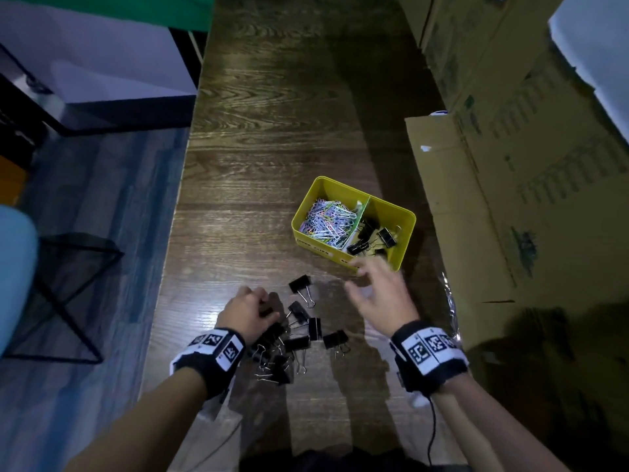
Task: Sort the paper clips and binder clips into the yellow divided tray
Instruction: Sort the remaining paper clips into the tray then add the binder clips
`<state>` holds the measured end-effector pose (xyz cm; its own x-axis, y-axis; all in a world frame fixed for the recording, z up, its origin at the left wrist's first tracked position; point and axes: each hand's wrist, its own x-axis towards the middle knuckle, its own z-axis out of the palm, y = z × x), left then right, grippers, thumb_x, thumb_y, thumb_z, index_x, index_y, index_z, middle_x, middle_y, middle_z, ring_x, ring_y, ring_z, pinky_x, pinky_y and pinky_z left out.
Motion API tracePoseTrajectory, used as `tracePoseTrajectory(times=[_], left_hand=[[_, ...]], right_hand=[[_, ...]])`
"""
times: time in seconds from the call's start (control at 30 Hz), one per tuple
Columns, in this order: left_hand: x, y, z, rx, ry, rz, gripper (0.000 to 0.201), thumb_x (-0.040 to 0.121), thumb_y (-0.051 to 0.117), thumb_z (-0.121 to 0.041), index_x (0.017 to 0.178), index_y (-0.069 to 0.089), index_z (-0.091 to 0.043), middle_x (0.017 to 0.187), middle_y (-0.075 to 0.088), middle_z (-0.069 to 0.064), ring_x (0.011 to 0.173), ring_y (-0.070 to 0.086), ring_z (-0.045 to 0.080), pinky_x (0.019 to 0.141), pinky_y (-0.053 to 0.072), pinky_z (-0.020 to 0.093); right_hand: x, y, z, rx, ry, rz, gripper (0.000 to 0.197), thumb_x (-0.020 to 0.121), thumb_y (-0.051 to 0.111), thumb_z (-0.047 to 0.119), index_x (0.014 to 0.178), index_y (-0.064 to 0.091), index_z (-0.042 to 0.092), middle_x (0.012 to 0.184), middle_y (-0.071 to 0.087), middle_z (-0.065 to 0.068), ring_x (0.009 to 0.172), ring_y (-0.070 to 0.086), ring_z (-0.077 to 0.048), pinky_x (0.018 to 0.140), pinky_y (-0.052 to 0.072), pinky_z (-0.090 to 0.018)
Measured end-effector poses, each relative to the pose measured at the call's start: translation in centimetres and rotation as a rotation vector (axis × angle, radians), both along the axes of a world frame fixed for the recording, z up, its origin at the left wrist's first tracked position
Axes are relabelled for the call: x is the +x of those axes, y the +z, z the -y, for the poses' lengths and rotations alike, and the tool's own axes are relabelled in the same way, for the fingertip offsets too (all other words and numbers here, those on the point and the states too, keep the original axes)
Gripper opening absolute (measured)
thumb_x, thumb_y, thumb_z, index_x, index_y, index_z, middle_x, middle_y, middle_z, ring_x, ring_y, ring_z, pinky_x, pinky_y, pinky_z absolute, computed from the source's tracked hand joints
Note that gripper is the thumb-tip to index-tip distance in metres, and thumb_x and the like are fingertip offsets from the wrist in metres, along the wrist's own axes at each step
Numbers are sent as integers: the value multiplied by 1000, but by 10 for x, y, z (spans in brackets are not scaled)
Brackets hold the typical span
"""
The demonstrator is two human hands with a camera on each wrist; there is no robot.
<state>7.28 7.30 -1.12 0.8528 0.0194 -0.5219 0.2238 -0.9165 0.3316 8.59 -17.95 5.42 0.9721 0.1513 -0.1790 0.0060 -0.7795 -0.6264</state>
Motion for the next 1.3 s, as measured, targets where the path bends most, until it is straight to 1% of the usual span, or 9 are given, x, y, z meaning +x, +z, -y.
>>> tracePoseTrajectory(times=[0.13, 0.4, 0.57, 0.77, 0.87, 0.93, 1.0, 1.17, 1.3], left_hand=[[-11, -5, 1, -79, 71, -20, 45, 75, 72, -37, 112, 53, -18, 109, 51, 5, 99, 57, 25, 85, 47, 33], [-4, -8, -18, -363, 301, -19, 20, 71, 73, -7, 81, 64, -22, 83, 62, 5, 63, 58, 19, 64, 50, 28], [8, 10, -23, -829, 654, -30, 21, 81, 59, 6, 87, 53, -13, 91, 59, 12, 78, 59, 21, 56, 49, 31], [12, 19, -14, -929, 583, -154, 23, 82, 57, 6, 92, 55, -15, 77, 61, 1, 77, 59, 19, 54, 47, 30], [16, 21, -17, -1061, 650, -185, 27, 86, 49, 5, 106, 59, -11, 81, 60, 11, 66, 59, 24, 48, 46, 30], [19, 26, -21, -1129, 684, -177, 23, 85, 42, 8, 93, 59, -6, 76, 58, 14, 63, 57, 26, 48, 46, 31], [22, 26, -27, -1112, 724, -133, 28, 79, 34, 15, 74, 52, -6, 70, 55, 13, 65, 56, 27, 52, 50, 32], [27, 27, -26, -754, 382, -83, 25, 74, 47, 5, 62, 47, -16, 52, 46, -3, 58, 44, 18, 50, 38, 25], [26, 24, -6, -280, -40, 12, 29, 74, 73, -37, 80, 53, -17, 72, 49, -3, 66, 47, 14, 58, 36, 26]], right_hand=[[-19, -33, -15, -261, 371, -510, 46, 80, 68, 44, 120, 53, 27, 122, 51, 0, 110, 50, -19, 94, 46, -39], [-34, -50, -19, -235, 281, -483, 23, 77, 70, 24, 98, 61, 19, 109, 50, -5, 100, 55, -21, 82, 45, -27], [-31, -47, 1, 18, 25, -495, 27, 88, 53, 5, 106, 68, 19, 93, 59, 2, 84, 58, -15, 68, 44, -19], [-29, -48, 9, 572, -406, -648, 36, 86, 33, -5, 69, 62, 11, 76, 64, -10, 61, 50, -20, 47, 29, -25], [-30, -40, 6, 819, -514, -730, 28, 93, 34, 13, 78, 59, 12, 73, 63, -7, 64, 52, -19, 52, 28, -27], [-29, -44, 6, 818, -507, -732, 28, 93, 45, 42, 86, 60, 19, 80, 63, -2, 71, 55, -18, 57, 35, -27], [-26, -44, 2, 781, -453, -697, 31, 82, 62, 50, 86, 60, 20, 81, 63, -3, 76, 58, -21, 60, 42, -30], [-21, -39, -21, 540, -303, -617, 13, 83, 67, 4, 94, 63, 8, 91, 65, -9, 71, 64, -21, 68, 56, -42], [-19, -42, -39, 129, -58, -530, 44, 77, 75, 31, 118, 61, 23, 124, 60, -4, 106, 57, -17, 97, 43, -36]])
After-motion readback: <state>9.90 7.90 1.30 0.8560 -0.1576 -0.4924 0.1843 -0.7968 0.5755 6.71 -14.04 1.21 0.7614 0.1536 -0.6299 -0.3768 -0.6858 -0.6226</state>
